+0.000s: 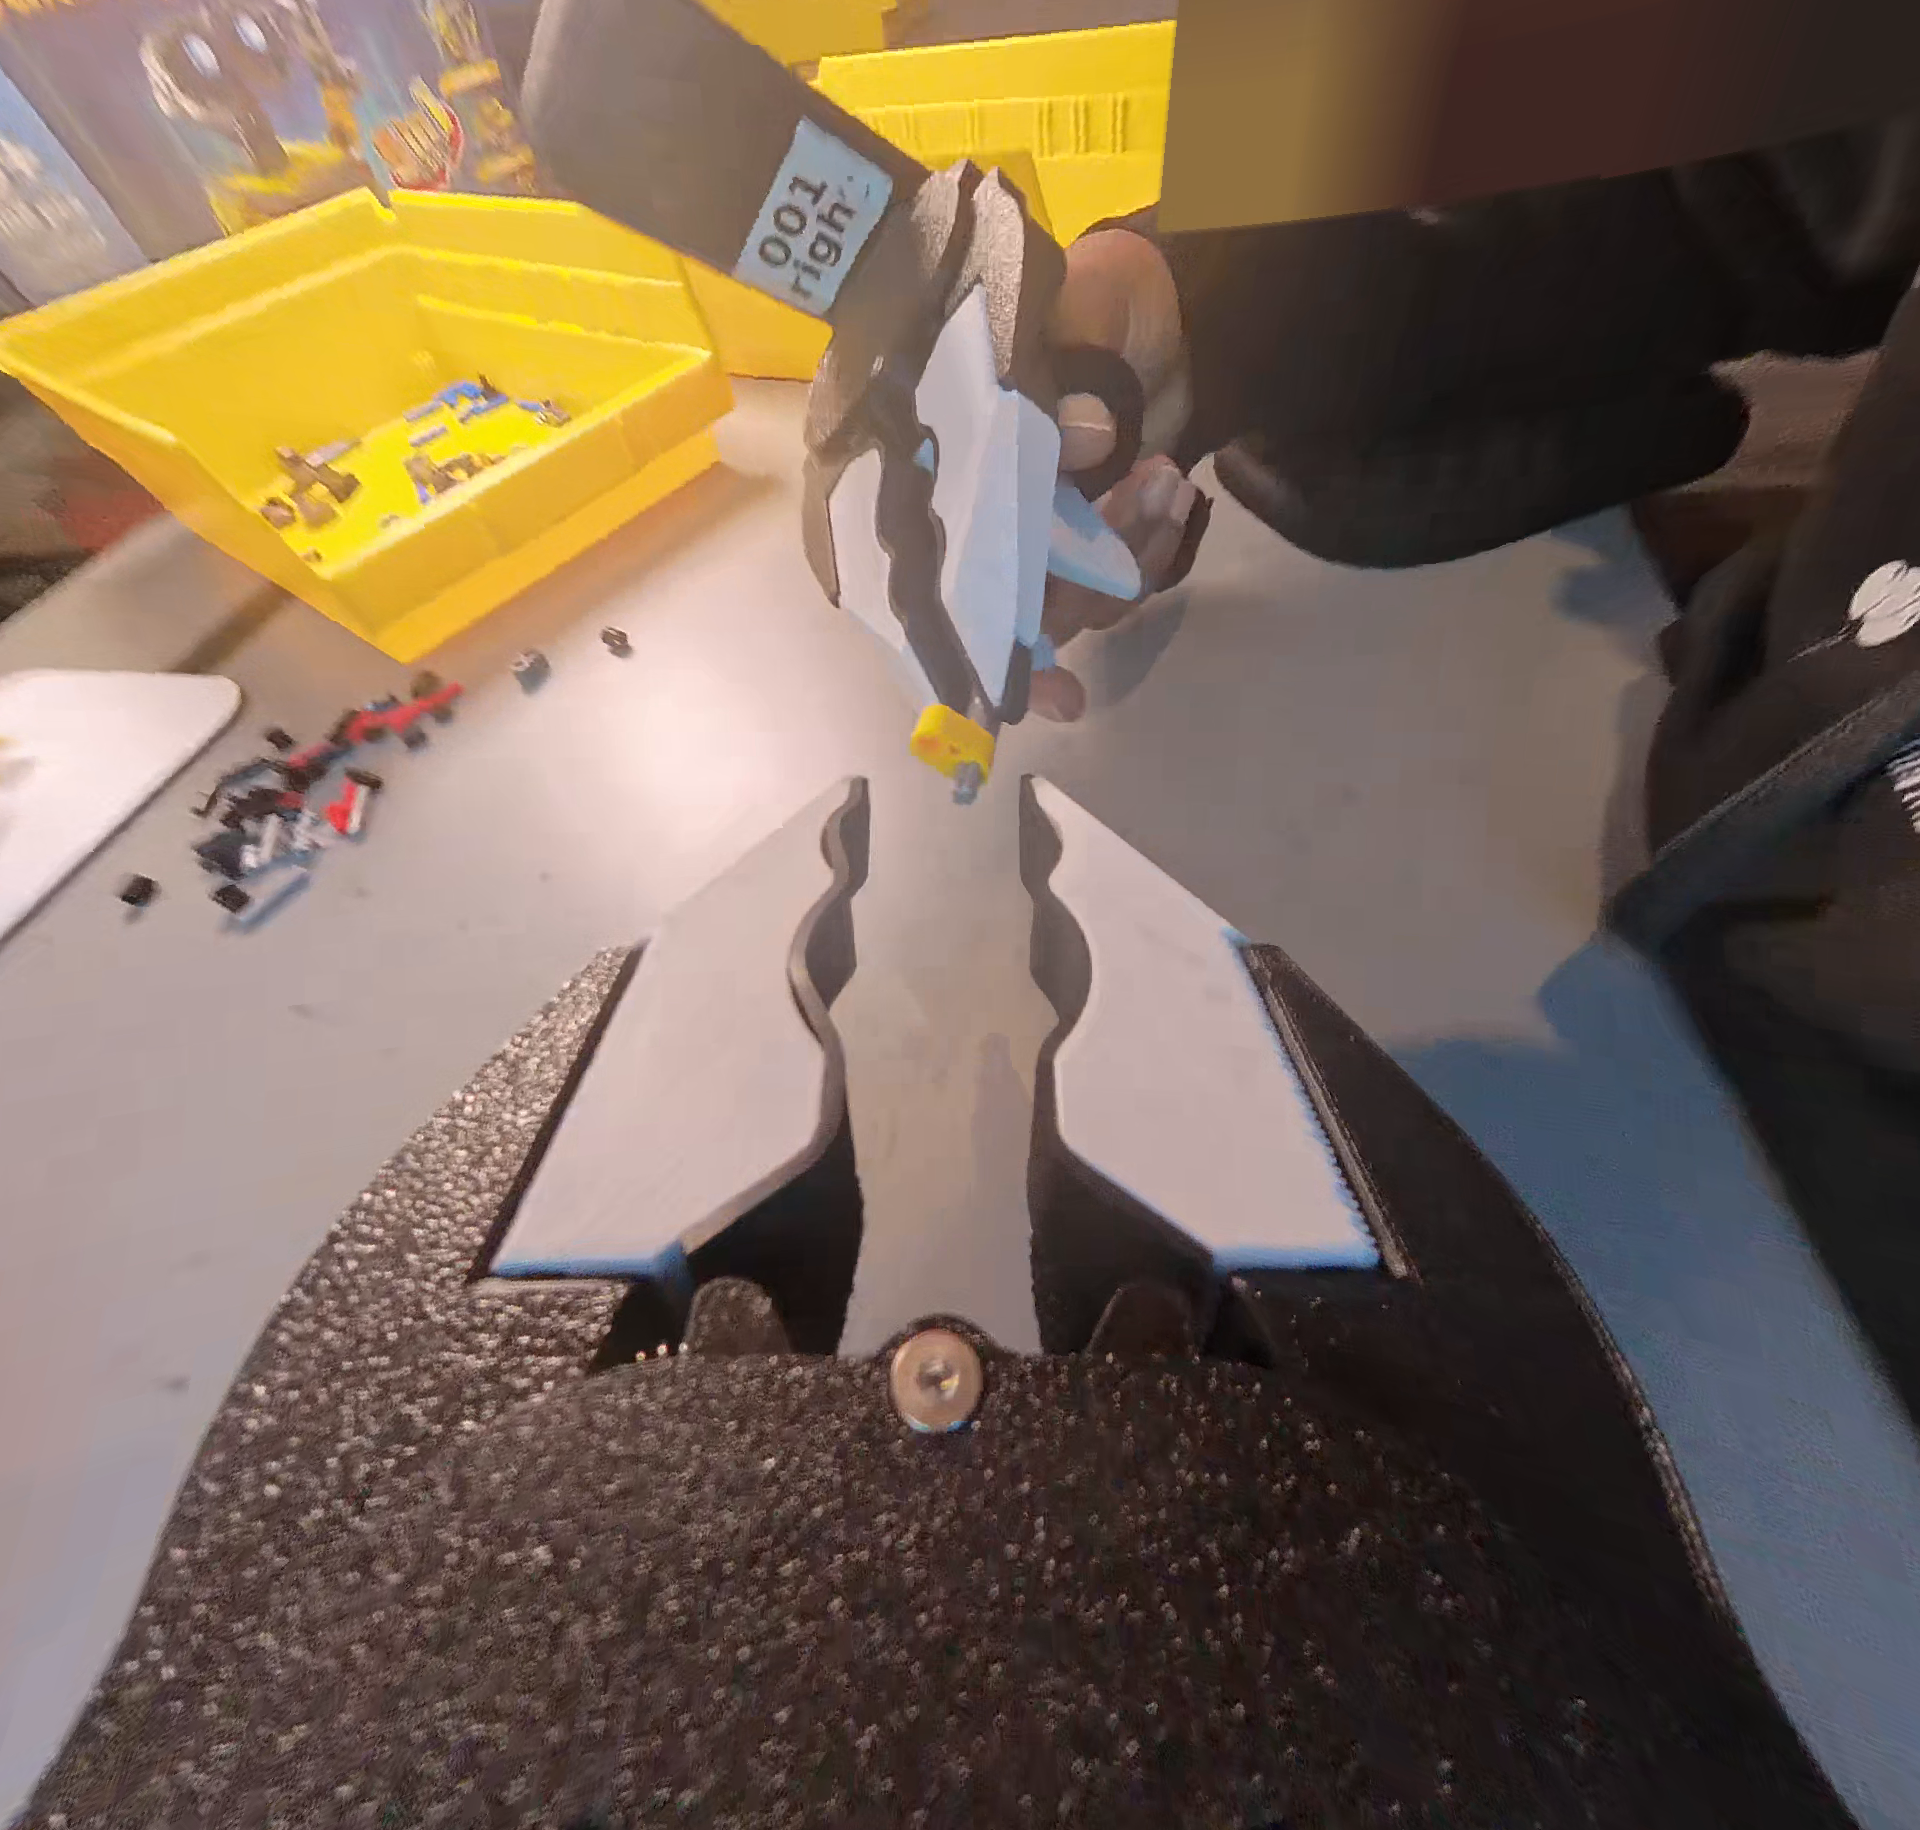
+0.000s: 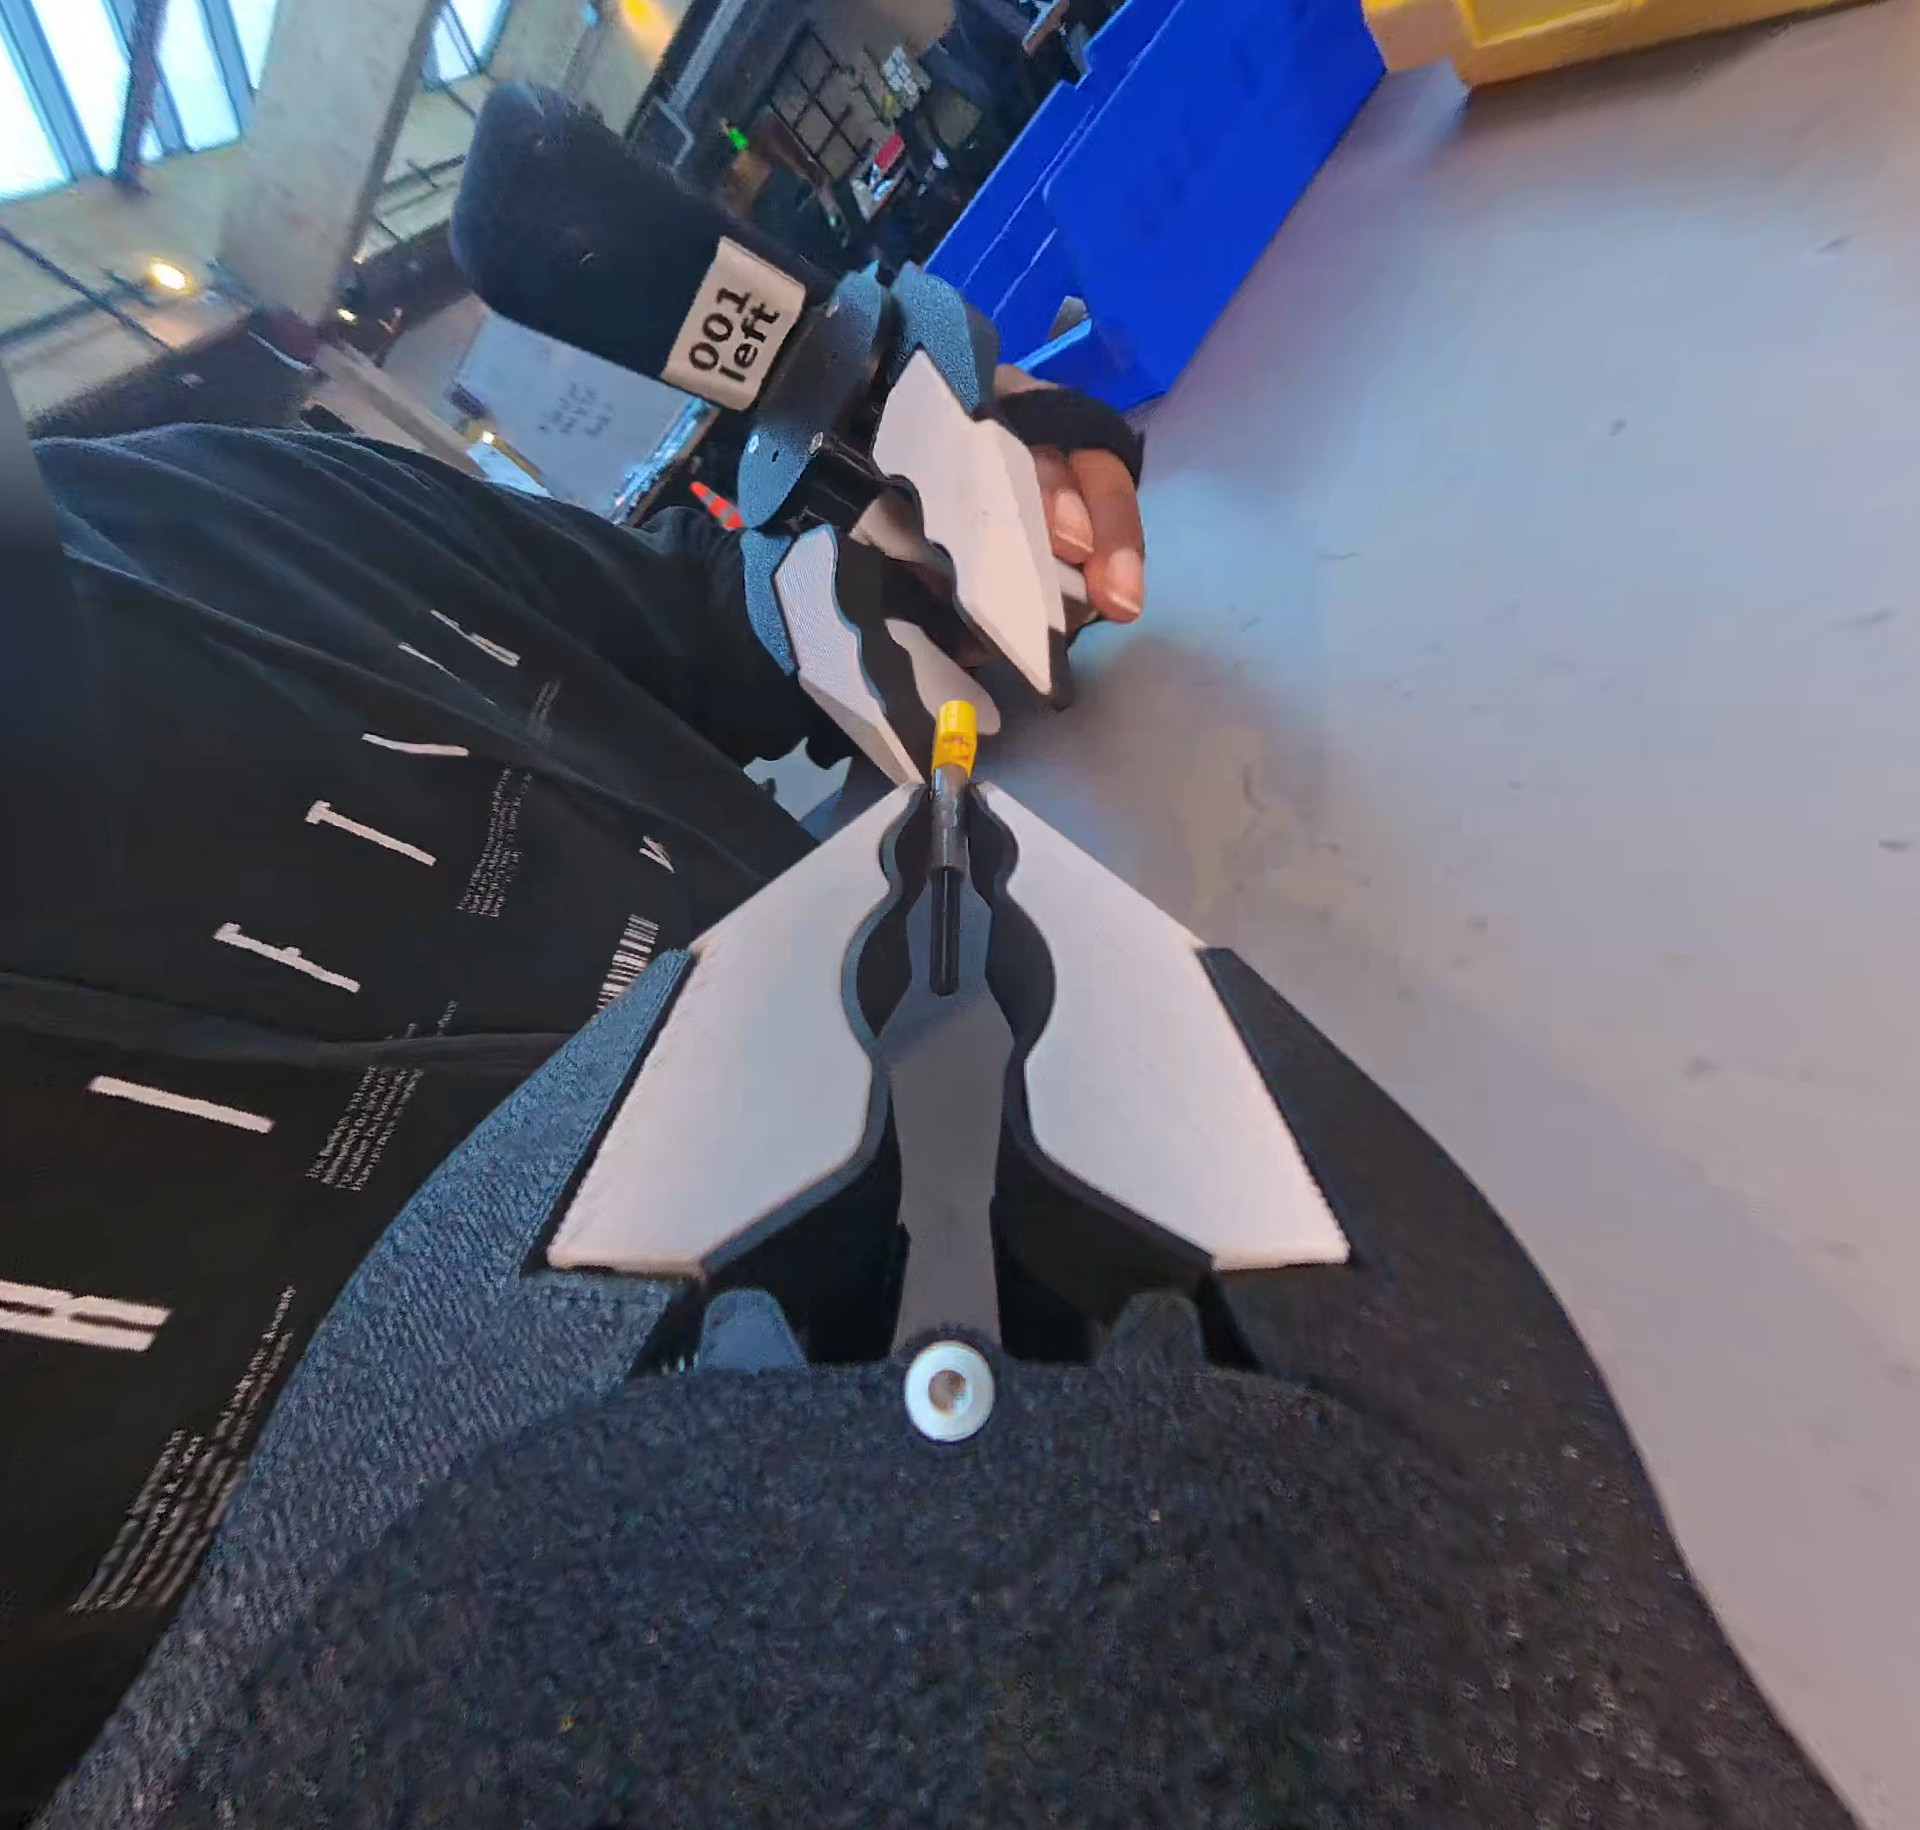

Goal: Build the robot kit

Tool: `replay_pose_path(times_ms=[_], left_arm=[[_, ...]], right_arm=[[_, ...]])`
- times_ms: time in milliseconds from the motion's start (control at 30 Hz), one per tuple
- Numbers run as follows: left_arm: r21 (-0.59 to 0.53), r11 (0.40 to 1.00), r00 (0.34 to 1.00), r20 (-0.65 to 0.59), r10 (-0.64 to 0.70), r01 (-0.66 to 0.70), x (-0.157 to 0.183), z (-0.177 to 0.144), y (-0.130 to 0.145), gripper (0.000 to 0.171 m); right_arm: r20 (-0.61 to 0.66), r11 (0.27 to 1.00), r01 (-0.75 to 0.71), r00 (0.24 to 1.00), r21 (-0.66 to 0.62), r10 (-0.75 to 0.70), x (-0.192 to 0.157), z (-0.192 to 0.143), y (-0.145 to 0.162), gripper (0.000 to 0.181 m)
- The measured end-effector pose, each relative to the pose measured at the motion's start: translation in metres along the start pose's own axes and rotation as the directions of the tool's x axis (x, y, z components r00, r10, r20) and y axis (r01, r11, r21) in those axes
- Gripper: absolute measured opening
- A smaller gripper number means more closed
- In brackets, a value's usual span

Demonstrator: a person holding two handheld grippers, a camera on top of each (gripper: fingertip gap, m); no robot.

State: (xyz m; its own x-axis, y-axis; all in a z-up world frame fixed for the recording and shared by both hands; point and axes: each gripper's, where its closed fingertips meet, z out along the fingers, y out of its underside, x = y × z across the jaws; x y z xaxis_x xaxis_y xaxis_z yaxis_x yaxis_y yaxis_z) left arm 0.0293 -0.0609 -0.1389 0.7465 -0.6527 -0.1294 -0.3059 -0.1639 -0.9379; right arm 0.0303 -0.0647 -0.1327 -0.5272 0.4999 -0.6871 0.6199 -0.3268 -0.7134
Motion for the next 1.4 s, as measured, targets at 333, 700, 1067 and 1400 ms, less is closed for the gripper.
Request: replay_pose_path(times_ms=[333,700,1067,1400], left_arm=[[-0.059,0.988,0.989,0.002,0.145,-0.144,0.008,0.001,0.007,0.006],[-0.064,0.991,0.993,0.0,0.121,-0.12,0.008,0.001,0.009,0.006],[-0.019,0.989,0.981,-0.123,-0.15,0.149,0.011,-0.001,0.004,0.002],[-0.041,0.921,0.897,-0.214,-0.386,0.387,0.013,0.001,0.006,0.002]], right_arm=[[0.03,0.997,-0.07,0.997,-0.025,0.071,0.002,0.006,0.009,0.007],[-0.017,0.999,-0.02,1.0,-0.038,0.019,0.004,0.004,0.01,0.007],[-0.114,0.942,0.331,0.935,-0.063,-0.336,0.002,0.0,0.002,0.015],[-0.26,0.592,0.745,0.532,-0.309,-0.806,0.009,0.004,0.006,0.005]])
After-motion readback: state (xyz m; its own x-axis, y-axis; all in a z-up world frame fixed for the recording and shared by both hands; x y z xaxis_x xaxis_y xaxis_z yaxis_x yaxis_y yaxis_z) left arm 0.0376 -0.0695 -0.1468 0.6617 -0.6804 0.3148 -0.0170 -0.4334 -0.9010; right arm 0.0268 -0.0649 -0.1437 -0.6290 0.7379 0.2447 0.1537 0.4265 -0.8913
